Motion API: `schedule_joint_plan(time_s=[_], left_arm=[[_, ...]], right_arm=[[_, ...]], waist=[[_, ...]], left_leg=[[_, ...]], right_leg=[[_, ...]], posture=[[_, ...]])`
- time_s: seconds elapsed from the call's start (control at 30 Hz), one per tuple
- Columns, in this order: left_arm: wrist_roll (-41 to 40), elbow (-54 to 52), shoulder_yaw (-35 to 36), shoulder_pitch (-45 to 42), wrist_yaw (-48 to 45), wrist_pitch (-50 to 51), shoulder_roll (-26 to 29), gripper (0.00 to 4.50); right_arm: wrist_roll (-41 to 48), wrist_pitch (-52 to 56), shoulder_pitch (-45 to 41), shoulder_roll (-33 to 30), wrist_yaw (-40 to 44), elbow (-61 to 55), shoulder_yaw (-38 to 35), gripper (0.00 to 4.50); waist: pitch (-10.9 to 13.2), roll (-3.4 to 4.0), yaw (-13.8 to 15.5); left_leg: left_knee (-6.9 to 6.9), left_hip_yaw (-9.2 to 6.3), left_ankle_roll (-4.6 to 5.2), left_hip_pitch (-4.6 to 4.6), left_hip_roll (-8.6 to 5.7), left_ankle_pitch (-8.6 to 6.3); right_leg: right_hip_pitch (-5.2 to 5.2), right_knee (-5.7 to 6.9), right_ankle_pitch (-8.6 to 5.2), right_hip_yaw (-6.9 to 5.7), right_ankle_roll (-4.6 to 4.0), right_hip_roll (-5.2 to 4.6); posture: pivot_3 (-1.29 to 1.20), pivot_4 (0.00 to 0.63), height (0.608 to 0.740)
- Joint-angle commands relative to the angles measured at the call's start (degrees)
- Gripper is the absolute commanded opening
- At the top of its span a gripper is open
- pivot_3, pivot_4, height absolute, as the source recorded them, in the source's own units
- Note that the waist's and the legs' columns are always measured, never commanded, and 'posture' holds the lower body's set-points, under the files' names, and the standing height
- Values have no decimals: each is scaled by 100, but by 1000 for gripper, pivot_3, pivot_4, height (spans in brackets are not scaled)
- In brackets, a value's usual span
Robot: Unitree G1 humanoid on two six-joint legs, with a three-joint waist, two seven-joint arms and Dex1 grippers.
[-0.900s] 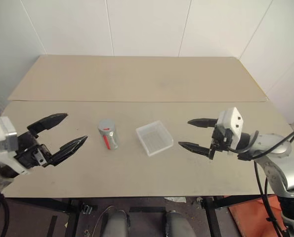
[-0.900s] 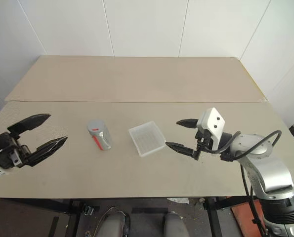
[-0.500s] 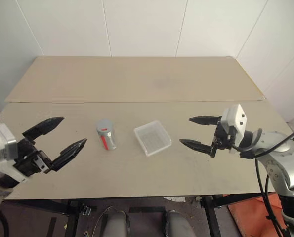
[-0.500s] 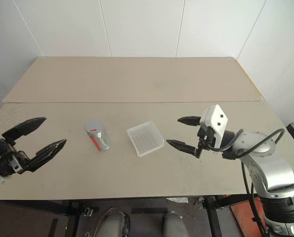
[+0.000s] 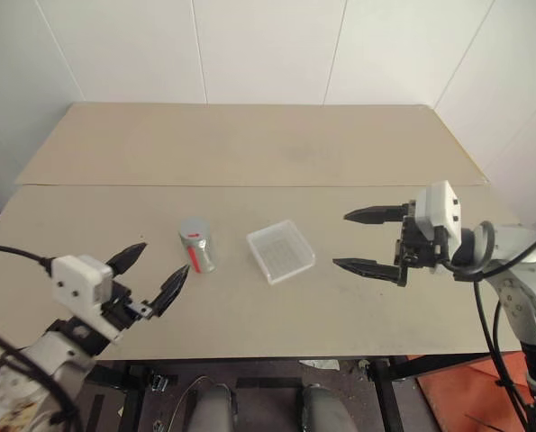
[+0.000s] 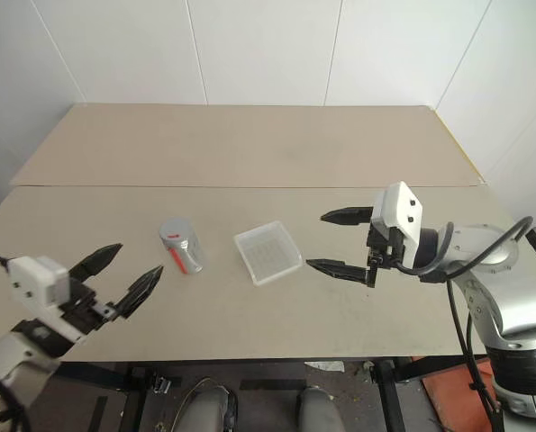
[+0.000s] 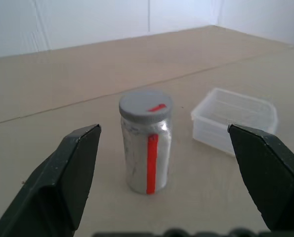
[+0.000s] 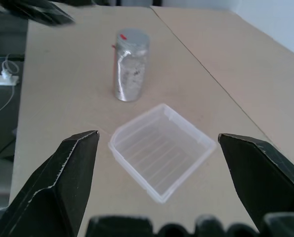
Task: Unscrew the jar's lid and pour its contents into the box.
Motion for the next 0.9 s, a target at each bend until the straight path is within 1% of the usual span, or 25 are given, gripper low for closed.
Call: schedule_joint_plan(time_s=[0.03, 0.17, 0.3, 0.53, 0.77, 0.87, 0.9], left_arm=[[482, 292, -437, -291, 207, -264, -187, 4475], [887, 899, -866, -686, 208, -537, -403, 4475], [1173, 1358, -1089, -1116, 298, -725, -611, 4475], [1756, 1901, -1385, -1503, 646, -1086, -1036, 4475], [1958, 2330, -1475, -1822, 745, -1366, -1316, 4475], [1974, 2424, -1517, -1904, 670, -1404, -1341, 3887], [1995, 2446, -1528, -1919, 660, -1420, -1339, 3579]], right_arm=[[150, -70, -223, -22, 153, -96, -39, 4500], [148, -118, -258, -32, 237, -172, -64, 4500], [286, -110, -218, -69, 313, -269, -206, 4500], [224, -229, -190, -75, 406, -227, -149, 4500], [117, -326, -217, -37, 461, -171, -57, 4500], [117, -367, -211, -25, 504, -168, -61, 4500], [120, -383, -225, -14, 508, -158, -60, 4500]], waist=[[0, 0, -2], [0, 0, -1], [0, 0, -1], [0, 0, -4], [0, 0, 3], [0, 0, -5], [0, 0, -6]], left_leg=[[0, 0, 0, -3, 0, 0], [-1, -2, 0, -6, 1, 0], [0, -2, 0, -6, -1, 0], [0, -2, 0, -6, -2, 0], [0, -4, 0, -6, -3, 0], [0, -4, 0, -8, -3, 0], [0, -3, 0, -7, -3, 0]], right_leg=[[-2, -1, 0, 0, 0, -1], [-5, 2, 0, -2, 0, 0], [-4, 2, 1, -1, 0, -1], [-4, 2, 1, -1, 1, -2], [-4, 4, 1, -1, 2, -3], [-5, 2, 1, -1, 2, -2], [-5, 2, 1, -1, 2, -3]], posture=[[0, 150, 740], [0, 150, 740], [0, 150, 740], [0, 150, 740], [0, 150, 740], [0, 150, 740], [0, 150, 740]])
